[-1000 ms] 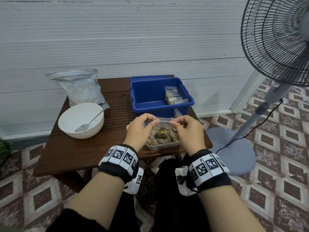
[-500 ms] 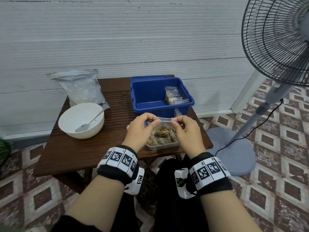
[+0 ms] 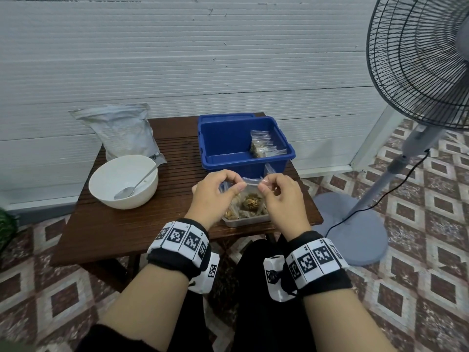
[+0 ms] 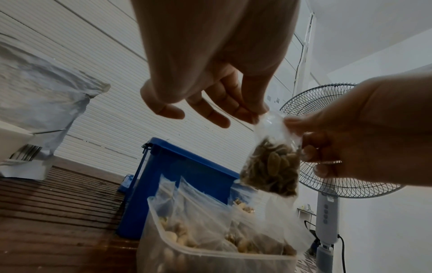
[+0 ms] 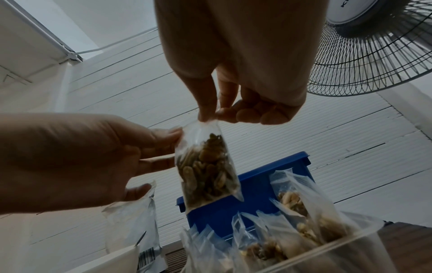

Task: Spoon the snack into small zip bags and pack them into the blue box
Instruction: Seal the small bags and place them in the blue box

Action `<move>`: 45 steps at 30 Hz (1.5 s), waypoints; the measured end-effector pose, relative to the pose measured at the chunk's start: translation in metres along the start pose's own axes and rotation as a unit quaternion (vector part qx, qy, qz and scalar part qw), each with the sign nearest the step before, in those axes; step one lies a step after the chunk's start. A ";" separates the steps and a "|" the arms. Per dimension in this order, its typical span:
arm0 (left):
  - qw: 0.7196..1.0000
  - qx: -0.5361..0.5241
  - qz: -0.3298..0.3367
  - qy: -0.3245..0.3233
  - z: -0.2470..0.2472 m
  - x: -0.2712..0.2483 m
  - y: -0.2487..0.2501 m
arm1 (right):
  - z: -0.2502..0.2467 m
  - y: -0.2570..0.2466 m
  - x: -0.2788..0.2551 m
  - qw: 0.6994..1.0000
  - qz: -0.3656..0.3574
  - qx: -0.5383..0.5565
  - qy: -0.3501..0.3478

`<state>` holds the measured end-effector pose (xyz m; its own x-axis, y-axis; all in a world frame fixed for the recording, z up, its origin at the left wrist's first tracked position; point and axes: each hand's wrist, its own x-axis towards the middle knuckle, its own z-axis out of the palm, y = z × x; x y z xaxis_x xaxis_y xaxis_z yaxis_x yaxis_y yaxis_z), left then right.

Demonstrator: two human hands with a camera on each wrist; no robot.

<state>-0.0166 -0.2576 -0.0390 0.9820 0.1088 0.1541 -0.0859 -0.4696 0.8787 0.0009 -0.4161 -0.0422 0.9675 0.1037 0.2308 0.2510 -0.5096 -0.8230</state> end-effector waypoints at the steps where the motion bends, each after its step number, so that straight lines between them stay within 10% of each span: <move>1: 1.000 -0.005 -0.001 -0.005 0.000 0.000 0.001 | 0.000 0.000 0.000 1.000 -0.003 -0.008 0.002; 45: 0.994 -0.097 -0.050 -0.016 -0.013 0.019 -0.009 | -0.003 -0.010 0.031 0.991 -0.052 -0.103 -0.073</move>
<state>0.0010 -0.2395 -0.0376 0.9918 0.1175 0.0497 -0.0150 -0.2799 0.9599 0.0286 -0.4102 -0.0257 0.9346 0.2803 0.2190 0.3528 -0.6513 -0.6719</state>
